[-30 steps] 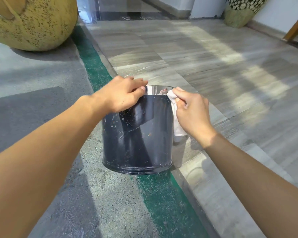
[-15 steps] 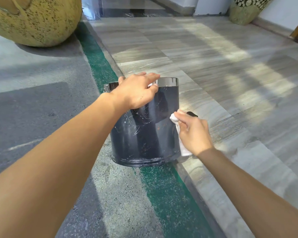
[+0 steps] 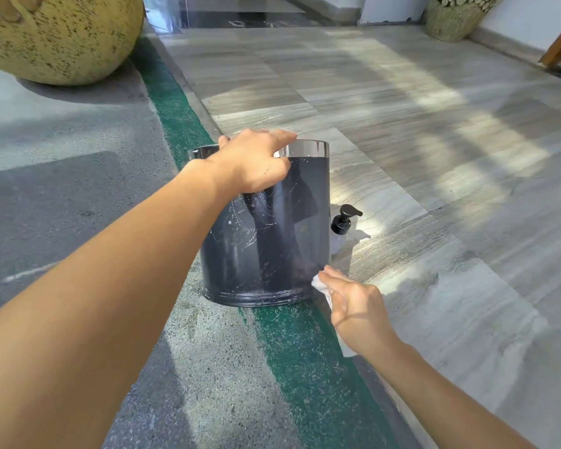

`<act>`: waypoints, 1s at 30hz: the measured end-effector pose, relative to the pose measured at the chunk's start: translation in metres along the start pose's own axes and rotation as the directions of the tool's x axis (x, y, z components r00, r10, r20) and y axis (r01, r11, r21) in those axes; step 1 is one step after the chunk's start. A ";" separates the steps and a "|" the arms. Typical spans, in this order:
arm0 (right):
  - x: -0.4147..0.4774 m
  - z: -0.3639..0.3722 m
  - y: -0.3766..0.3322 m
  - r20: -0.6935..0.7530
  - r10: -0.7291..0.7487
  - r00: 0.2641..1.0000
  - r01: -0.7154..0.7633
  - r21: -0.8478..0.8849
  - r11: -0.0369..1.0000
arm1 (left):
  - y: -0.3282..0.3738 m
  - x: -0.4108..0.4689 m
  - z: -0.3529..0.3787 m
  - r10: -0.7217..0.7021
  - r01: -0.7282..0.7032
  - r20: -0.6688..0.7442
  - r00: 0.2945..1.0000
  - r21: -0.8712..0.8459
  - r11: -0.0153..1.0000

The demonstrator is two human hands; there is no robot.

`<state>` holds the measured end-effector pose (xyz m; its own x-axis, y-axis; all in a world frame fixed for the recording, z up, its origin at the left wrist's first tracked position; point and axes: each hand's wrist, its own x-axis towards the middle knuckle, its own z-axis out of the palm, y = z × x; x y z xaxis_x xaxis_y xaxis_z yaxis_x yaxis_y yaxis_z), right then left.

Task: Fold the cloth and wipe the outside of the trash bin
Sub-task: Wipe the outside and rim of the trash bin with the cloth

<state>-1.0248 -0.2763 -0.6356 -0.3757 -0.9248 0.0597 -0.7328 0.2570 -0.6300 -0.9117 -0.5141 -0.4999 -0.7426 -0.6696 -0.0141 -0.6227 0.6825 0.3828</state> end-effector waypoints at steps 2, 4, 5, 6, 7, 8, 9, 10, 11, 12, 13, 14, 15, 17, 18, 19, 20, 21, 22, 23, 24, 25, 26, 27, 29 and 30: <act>0.006 -0.008 -0.008 -0.050 -0.037 0.998 0.036 -0.017 0.999 | 0.003 -0.001 -0.002 -0.009 0.009 0.035 0.999 0.008 1.000; 0.022 -0.019 -0.019 -0.094 0.015 0.995 -0.018 -0.034 0.999 | 0.004 -0.002 -0.003 -0.020 0.019 0.035 0.999 0.029 0.999; 0.033 -0.026 -0.027 -0.133 0.023 0.991 -0.031 -0.054 0.998 | 0.004 -0.003 -0.003 -0.024 0.023 0.025 0.999 0.038 0.999; 0.045 -0.033 -0.035 -0.178 0.002 0.984 -0.017 -0.081 0.997 | 0.004 -0.005 -0.001 -0.022 0.021 0.016 1.000 0.041 0.999; 0.057 -0.041 -0.045 -0.220 -0.040 0.975 0.018 -0.101 0.995 | 0.004 -0.006 0.001 -0.017 0.016 0.009 1.000 0.036 0.999; 0.070 -0.050 -0.055 -0.252 -0.085 0.964 0.058 -0.115 0.992 | 0.004 -0.008 0.002 -0.012 0.012 0.006 1.000 0.026 1.000; 0.083 -0.057 -0.064 -0.275 -0.126 0.953 0.090 -0.140 0.986 | 0.004 -0.009 0.003 -0.013 0.013 0.004 1.000 0.015 1.000; 0.095 -0.064 -0.074 -0.291 -0.159 0.943 0.112 -0.172 0.979 | 0.005 -0.010 0.004 -0.016 0.016 0.002 1.000 0.009 1.000; 0.106 -0.070 -0.083 -0.304 -0.181 0.935 0.125 -0.196 0.973 | 0.006 -0.010 0.004 -0.020 0.020 0.001 1.000 0.006 1.000; 0.116 -0.073 -0.092 -0.318 -0.194 0.928 0.134 -0.202 0.970 | 0.007 -0.011 0.003 -0.024 0.024 0.001 1.000 0.005 1.000; 0.123 -0.076 -0.100 -0.323 -0.204 0.924 0.144 -0.201 0.969 | 0.008 -0.011 0.003 -0.025 0.025 0.003 1.000 0.003 1.000; 0.129 -0.077 -0.105 -0.321 -0.212 0.923 0.153 -0.199 0.968 | 0.010 -0.011 0.003 -0.024 0.024 0.007 1.000 -0.002 1.000; 0.132 -0.076 -0.110 -0.310 -0.215 0.926 0.158 -0.199 0.967 | 0.011 -0.012 0.003 -0.022 0.022 0.005 1.000 -0.006 1.000; 0.134 -0.072 -0.114 -0.257 -0.210 0.943 0.160 -0.202 0.966 | 0.014 -0.013 0.005 -0.007 0.007 -0.008 1.000 -0.011 1.000; 0.134 -0.069 -0.114 -0.235 -0.203 0.951 0.157 -0.200 0.967 | 0.015 -0.013 0.005 0.000 0.000 -0.014 1.000 -0.012 1.000; 0.133 -0.067 -0.113 -0.225 -0.197 0.954 0.154 -0.195 0.969 | 0.016 -0.013 0.005 -0.003 0.003 -0.014 1.000 -0.013 1.000; 0.132 -0.065 -0.112 -0.221 -0.194 0.956 0.152 -0.193 0.969 | 0.016 -0.013 0.005 -0.016 0.016 -0.011 1.000 -0.015 1.000; 0.131 -0.063 -0.110 -0.216 -0.196 0.957 0.153 -0.200 0.968 | 0.015 -0.013 0.004 -0.034 0.034 -0.010 0.999 -0.019 0.999; 0.129 -0.061 -0.108 -0.205 -0.203 0.957 0.159 -0.214 0.964 | 0.015 -0.012 0.004 -0.050 0.049 -0.010 0.999 -0.024 0.998; 0.127 -0.059 -0.105 -0.191 -0.211 0.959 0.165 -0.231 0.959 | 0.014 -0.012 0.003 -0.059 0.058 -0.008 0.998 -0.026 0.998; 0.124 -0.058 -0.101 -0.181 -0.214 0.960 0.167 -0.243 0.956 | 0.014 -0.012 0.002 -0.061 0.061 -0.006 0.998 -0.026 0.998; 0.122 -0.055 -0.098 -0.178 -0.204 0.963 0.158 -0.242 0.957 | 0.014 -0.012 0.002 -0.062 0.061 -0.003 0.998 -0.024 0.998; 0.118 -0.052 -0.094 -0.182 -0.182 0.966 0.138 -0.228 0.964 | 0.014 -0.011 0.001 -0.060 0.060 -0.001 0.998 -0.021 0.998; 0.113 -0.048 -0.089 -0.185 -0.152 0.971 0.112 -0.210 0.971 | 0.014 -0.011 0.001 -0.061 0.061 0.000 0.998 -0.019 0.998; 0.099 -0.038 -0.078 -0.158 -0.103 0.982 0.071 -0.195 0.978 | 0.014 -0.009 0.002 -0.070 0.070 -0.004 0.998 -0.020 0.997; 0.090 -0.032 -0.071 -0.136 -0.091 0.987 0.061 -0.210 0.976 | 0.014 -0.008 0.002 -0.077 0.077 -0.005 0.997 -0.024 0.997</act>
<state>-1.0247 -0.3684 -0.5605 -0.3809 -0.8977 0.2213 -0.8570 0.2530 -0.4489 -0.9146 -0.4986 -0.4963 -0.6913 -0.7215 -0.0390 -0.6719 0.6219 0.4023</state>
